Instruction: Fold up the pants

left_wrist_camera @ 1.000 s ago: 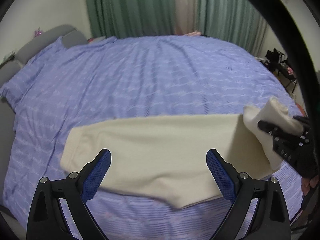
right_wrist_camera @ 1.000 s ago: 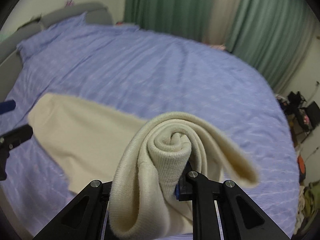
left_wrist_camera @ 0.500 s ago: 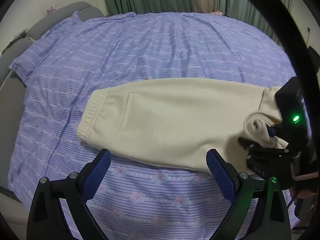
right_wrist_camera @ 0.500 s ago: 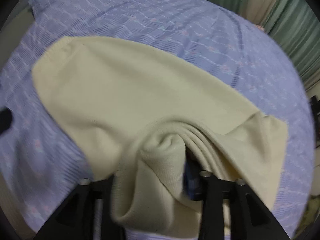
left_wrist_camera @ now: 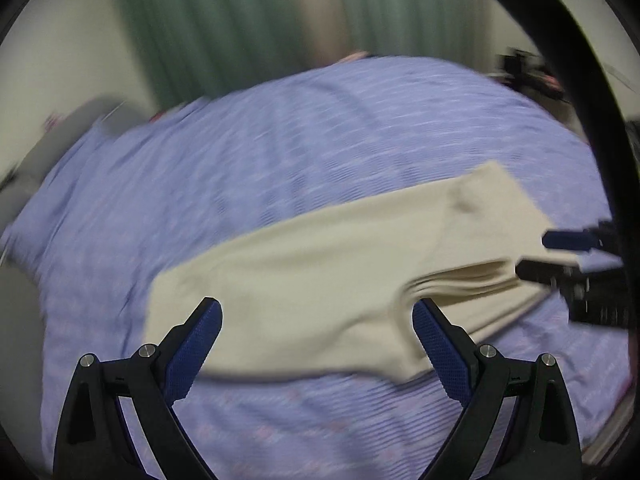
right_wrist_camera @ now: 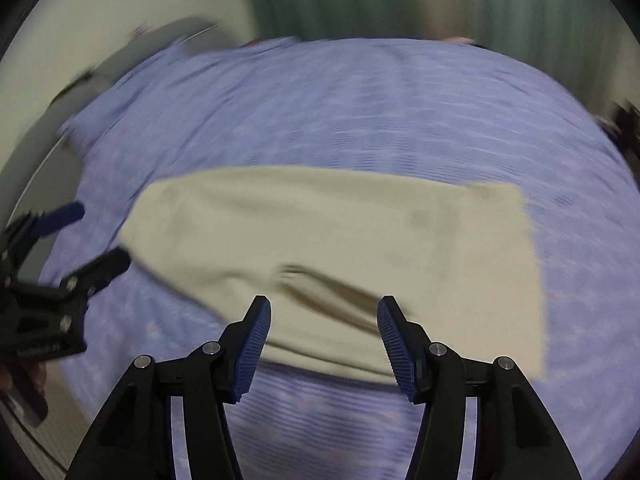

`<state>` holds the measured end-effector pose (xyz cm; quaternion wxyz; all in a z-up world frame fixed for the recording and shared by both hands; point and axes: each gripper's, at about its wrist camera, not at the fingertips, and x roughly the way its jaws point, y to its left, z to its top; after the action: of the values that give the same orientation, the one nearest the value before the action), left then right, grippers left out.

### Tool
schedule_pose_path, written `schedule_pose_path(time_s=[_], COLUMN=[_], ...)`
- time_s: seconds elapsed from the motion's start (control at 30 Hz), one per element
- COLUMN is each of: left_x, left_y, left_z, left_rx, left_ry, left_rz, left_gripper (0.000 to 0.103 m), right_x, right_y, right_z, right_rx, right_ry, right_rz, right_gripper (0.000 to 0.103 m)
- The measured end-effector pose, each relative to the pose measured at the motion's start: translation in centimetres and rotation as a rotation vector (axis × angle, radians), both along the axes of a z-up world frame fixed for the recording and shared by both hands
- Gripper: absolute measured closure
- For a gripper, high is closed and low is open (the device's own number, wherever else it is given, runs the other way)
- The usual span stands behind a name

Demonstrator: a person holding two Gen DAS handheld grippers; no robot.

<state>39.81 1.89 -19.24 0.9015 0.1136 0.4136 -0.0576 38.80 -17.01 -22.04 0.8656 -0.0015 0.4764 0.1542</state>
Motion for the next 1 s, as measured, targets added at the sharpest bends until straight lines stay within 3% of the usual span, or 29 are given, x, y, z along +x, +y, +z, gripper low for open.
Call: schedule_pose_path(time_s=[0.13, 0.33, 0.57, 0.73, 0.77, 0.83, 0.87, 0.9, 1.0], left_x=[0.5, 2.0, 3.9, 4.6, 4.9, 5.3, 5.8, 6.0, 7.1], left_y=[-6.6, -14.3, -18.7, -19.6, -19.6, -19.3, -19.0, -18.5, -16.2], left_z=[-1.0, -4.6, -9.0, -11.9, -12.2, -12.3, -12.3, -12.4, -10.3], left_rx=[-0.01, 0.026, 0.043, 0.159, 0.176, 0.168, 0.137, 0.108, 0.024], left_ry=[-0.042, -0.014, 0.047, 0.05, 0.04, 0.048, 0.075, 0.102, 0.104], left_rz=[-0.196, -0.384, -0.362, -0.332, -0.329, -0.336, -0.338, -0.334, -0.274], left_gripper=[0.006, 0.006, 0.006, 0.006, 0.01, 0.033, 0.059, 0.078, 0.079], right_x=[-0.7, -1.6, -2.2, -2.2, -2.3, -2.2, -2.2, -2.1, -1.8], right_y=[-6.7, -11.0, -14.3, -15.3, -15.4, -15.4, -15.4, -15.3, -15.0], right_z=[0.3, -1.7, -4.9, -6.1, -6.1, -6.2, -6.1, -6.1, -5.7], right_rx=[-0.038, -0.07, -0.025, -0.014, -0.011, -0.007, -0.004, 0.001, 0.034], right_ry=[-0.004, 0.01, 0.065, 0.083, 0.083, 0.081, 0.082, 0.085, 0.08], right_rz=[-0.172, -0.274, -0.354, -0.363, -0.362, -0.359, -0.358, -0.358, -0.355], right_gripper=[0.047, 0.047, 0.049, 0.049, 0.049, 0.051, 0.052, 0.052, 0.055])
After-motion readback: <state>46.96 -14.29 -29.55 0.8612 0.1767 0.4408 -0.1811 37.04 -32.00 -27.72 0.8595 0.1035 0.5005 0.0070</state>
